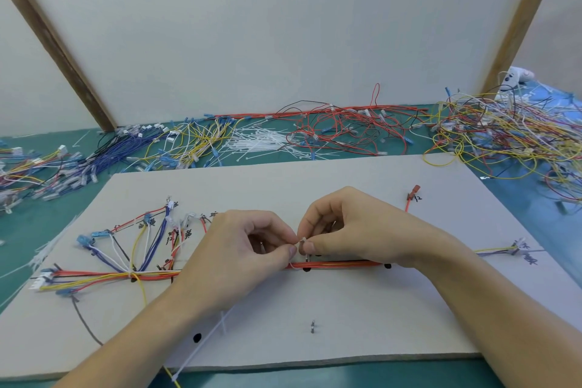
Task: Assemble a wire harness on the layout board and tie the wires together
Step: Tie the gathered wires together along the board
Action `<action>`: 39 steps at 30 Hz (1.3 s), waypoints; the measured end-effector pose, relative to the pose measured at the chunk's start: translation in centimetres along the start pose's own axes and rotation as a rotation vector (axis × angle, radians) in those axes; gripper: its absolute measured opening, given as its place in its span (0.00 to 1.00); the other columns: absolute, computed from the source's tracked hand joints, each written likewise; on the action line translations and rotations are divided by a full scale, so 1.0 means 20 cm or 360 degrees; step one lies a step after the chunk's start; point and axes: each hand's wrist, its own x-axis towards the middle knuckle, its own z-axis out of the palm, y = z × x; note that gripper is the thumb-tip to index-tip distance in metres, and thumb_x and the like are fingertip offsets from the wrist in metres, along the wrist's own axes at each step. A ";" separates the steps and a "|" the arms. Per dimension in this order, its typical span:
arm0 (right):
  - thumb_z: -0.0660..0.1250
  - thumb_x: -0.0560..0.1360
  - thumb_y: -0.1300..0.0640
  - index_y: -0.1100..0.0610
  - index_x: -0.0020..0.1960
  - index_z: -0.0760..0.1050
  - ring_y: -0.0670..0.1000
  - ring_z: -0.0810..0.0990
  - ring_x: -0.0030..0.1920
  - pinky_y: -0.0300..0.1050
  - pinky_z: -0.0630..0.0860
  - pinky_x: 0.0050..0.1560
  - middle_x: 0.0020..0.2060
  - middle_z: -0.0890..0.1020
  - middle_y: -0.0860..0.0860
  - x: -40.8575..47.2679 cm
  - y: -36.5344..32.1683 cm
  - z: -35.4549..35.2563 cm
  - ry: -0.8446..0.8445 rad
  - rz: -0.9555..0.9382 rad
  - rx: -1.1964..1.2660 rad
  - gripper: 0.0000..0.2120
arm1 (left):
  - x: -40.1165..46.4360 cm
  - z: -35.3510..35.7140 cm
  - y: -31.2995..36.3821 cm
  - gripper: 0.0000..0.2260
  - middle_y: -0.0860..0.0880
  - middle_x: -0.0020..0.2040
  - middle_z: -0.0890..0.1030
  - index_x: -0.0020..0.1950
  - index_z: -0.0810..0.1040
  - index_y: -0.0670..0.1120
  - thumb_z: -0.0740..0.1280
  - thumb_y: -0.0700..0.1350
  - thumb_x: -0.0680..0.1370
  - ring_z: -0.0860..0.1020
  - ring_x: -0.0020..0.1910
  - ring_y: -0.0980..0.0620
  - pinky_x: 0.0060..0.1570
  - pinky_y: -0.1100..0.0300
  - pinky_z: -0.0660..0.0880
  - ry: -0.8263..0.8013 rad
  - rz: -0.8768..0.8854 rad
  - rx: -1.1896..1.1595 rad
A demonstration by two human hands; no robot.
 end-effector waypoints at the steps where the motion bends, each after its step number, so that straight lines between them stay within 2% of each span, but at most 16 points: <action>1: 0.76 0.75 0.60 0.54 0.48 0.85 0.43 0.83 0.37 0.34 0.77 0.39 0.39 0.88 0.50 0.00 0.00 0.00 0.0005 0.0006 0.0004 0.03 | 0.00 0.00 0.00 0.11 0.54 0.35 0.86 0.43 0.86 0.56 0.76 0.38 0.74 0.77 0.31 0.62 0.33 0.70 0.71 0.0000 0.0014 0.0015; 8: 0.76 0.74 0.61 0.53 0.46 0.85 0.45 0.83 0.37 0.38 0.78 0.41 0.39 0.88 0.53 0.01 0.00 0.01 0.0094 0.0036 0.0017 0.04 | 0.00 0.00 0.01 0.12 0.54 0.35 0.86 0.43 0.86 0.56 0.76 0.37 0.73 0.77 0.31 0.62 0.33 0.71 0.71 -0.0005 0.0019 0.0039; 24: 0.77 0.74 0.58 0.54 0.46 0.86 0.46 0.84 0.38 0.42 0.81 0.43 0.39 0.88 0.52 0.00 -0.01 0.02 0.0077 0.0064 -0.0017 0.02 | 0.00 0.01 0.00 0.10 0.53 0.36 0.86 0.43 0.86 0.56 0.76 0.40 0.75 0.78 0.31 0.62 0.33 0.71 0.71 0.0014 0.0014 -0.0010; 29: 0.77 0.74 0.57 0.53 0.46 0.86 0.44 0.83 0.37 0.39 0.78 0.41 0.39 0.88 0.51 0.00 -0.01 0.01 0.0075 0.0060 -0.0045 0.01 | 0.00 0.01 -0.01 0.09 0.54 0.36 0.86 0.44 0.86 0.56 0.76 0.40 0.75 0.78 0.31 0.62 0.33 0.71 0.70 0.0024 0.0024 0.0005; 39: 0.77 0.75 0.60 0.56 0.48 0.86 0.46 0.84 0.39 0.40 0.81 0.42 0.41 0.88 0.55 -0.01 -0.02 0.00 0.0038 0.0088 0.0088 0.02 | 0.00 0.01 -0.01 0.09 0.54 0.34 0.85 0.42 0.86 0.55 0.76 0.39 0.73 0.78 0.31 0.61 0.32 0.71 0.71 0.0033 0.0036 0.0039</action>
